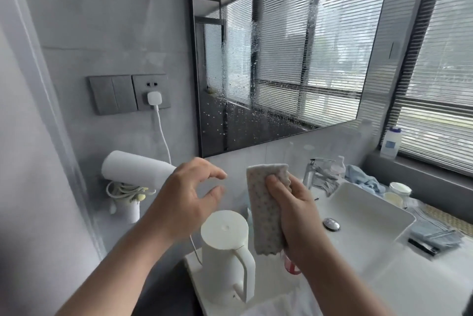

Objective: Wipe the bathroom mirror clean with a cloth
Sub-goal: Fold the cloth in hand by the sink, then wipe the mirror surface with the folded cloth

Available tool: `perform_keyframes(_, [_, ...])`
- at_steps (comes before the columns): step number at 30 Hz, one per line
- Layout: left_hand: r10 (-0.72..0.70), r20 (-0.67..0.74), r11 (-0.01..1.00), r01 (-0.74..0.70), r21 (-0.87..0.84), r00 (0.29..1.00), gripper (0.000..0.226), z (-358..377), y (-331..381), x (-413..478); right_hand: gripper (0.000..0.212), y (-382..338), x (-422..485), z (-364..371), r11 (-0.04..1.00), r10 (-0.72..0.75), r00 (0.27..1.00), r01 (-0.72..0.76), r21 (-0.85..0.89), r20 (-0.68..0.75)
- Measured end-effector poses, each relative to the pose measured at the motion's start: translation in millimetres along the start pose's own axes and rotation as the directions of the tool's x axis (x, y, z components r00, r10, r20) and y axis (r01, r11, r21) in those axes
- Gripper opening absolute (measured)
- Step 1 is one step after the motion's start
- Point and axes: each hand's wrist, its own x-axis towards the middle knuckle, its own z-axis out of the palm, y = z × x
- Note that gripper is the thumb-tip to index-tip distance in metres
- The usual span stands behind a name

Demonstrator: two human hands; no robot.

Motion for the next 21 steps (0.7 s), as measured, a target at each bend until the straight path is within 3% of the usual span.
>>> perform_keyframes(9, [0.172,-0.04,0.982,-0.168,0.091,0.984,0.026,-48.4,-30.2,90.0,0.016,-0.2,66.9,50.4,0.989,-0.142,0.988,0.139,-0.054,-0.065])
perform_keyframes(14, [0.283,-0.08,0.928,-0.252,0.273,0.956,0.03,-74.9,-54.8,138.9,0.014,7.1,111.2,84.1,0.969,-0.246,0.963,0.243,-0.046,-0.106])
perform_keyframes(21, [0.384,-0.084,0.798,-0.285,0.531,0.919,0.04,-106.6,-73.6,202.2,0.027,1.4,163.3,131.7,0.947,-0.315,0.935,0.322,0.018,-0.162])
